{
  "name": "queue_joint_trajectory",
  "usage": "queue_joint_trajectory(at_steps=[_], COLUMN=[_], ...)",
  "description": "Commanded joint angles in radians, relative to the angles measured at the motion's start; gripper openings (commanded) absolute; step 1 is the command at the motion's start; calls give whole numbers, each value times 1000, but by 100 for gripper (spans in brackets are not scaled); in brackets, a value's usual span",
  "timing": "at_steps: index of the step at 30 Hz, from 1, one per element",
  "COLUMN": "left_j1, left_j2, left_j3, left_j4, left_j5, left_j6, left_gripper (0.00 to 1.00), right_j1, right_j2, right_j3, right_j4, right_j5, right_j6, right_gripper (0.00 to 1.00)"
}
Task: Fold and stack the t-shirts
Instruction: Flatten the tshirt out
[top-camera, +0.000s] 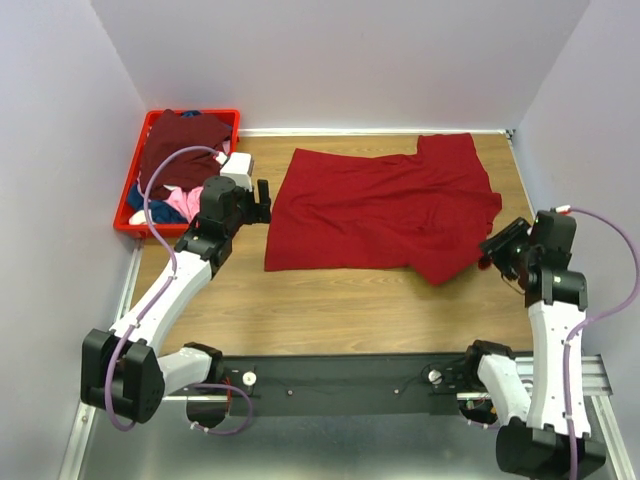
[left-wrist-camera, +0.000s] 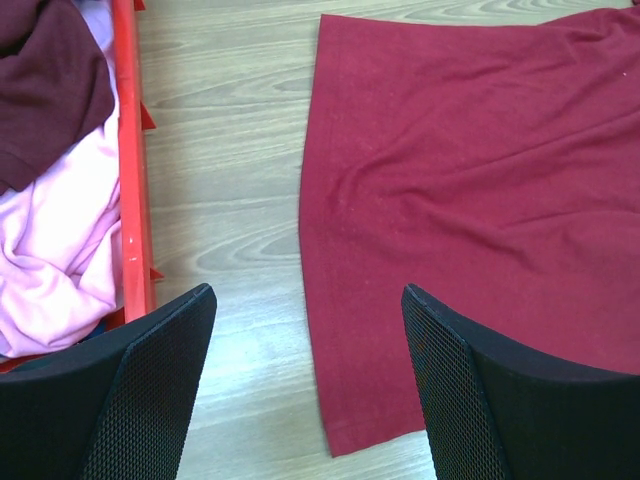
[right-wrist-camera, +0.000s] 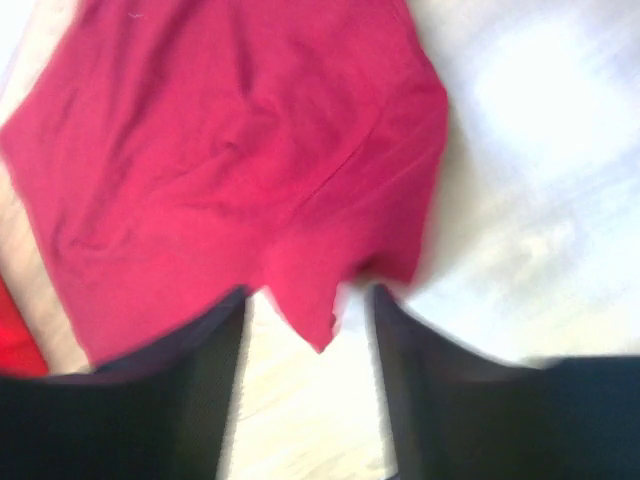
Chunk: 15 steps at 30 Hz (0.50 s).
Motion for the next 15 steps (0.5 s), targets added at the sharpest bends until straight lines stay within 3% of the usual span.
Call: queue_joint_trajectory(at_steps=[1,4,8,11,15], left_j1=[-6,-16,-60,-136,-195], left_j2=[-9,12,74,152,294], left_j3=[23,26,60,115,187], left_j4=[-13,-10,-46,-92,-138], left_j5=[-17,-2,35,37,93], left_j6=[8,8,6,-11,-67], left_gripper=[83,83,83,83,82], right_j1=[7,7,7,7,7], right_j2=[-44,-23,83,195,446], right_j3=[-41,3,40,28,-32], right_j4=[-153,-139,-10,161,387], right_j5=[108,194,191,102,-1], right_j6=[31,9,-20,-3,41], right_gripper=[66,77,76,73,70])
